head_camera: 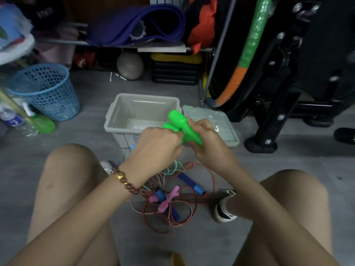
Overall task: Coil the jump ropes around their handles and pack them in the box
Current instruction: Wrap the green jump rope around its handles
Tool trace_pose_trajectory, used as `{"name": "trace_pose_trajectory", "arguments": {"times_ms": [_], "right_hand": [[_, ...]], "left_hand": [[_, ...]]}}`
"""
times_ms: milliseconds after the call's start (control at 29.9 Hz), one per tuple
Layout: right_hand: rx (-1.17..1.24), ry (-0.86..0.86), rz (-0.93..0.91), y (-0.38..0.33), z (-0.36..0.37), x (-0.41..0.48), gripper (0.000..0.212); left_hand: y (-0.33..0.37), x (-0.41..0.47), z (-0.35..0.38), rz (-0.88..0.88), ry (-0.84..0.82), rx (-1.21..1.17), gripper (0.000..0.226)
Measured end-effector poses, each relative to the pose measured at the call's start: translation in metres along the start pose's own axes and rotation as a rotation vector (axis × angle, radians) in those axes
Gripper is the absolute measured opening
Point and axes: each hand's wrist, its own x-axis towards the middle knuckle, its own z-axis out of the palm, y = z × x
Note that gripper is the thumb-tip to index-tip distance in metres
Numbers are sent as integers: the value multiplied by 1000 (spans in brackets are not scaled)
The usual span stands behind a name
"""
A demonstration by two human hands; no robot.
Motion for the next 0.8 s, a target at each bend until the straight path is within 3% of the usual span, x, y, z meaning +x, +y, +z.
{"name": "trace_pose_trajectory", "arguments": {"times_ms": [134, 267, 334, 434, 534, 701, 802], "right_hand": [[-117, -209, -75, 0, -10, -1, 62], [-129, -395, -179, -7, -12, -6, 32], [-74, -479, -165, -8, -12, -6, 37], [-58, -548, -161, -8, -14, -5, 52], [-38, -591, -189, -10, -17, -5, 50], [47, -618, -178, -14, -25, -10, 45], [72, -644, -159, -15, -26, -15, 48]], "left_hand": [[-5, -5, 0, 88, 86, -95, 36], [-22, -7, 4, 173, 151, -280, 35], [-33, -7, 7, 204, 186, -303, 40], [-42, -6, 4, 100, 85, -455, 37], [-40, -7, -2, 21, -32, -616, 30], [-46, -2, 4, 40, -140, -1124, 18], [-48, 2, 10, 42, -160, -1235, 22]]}}
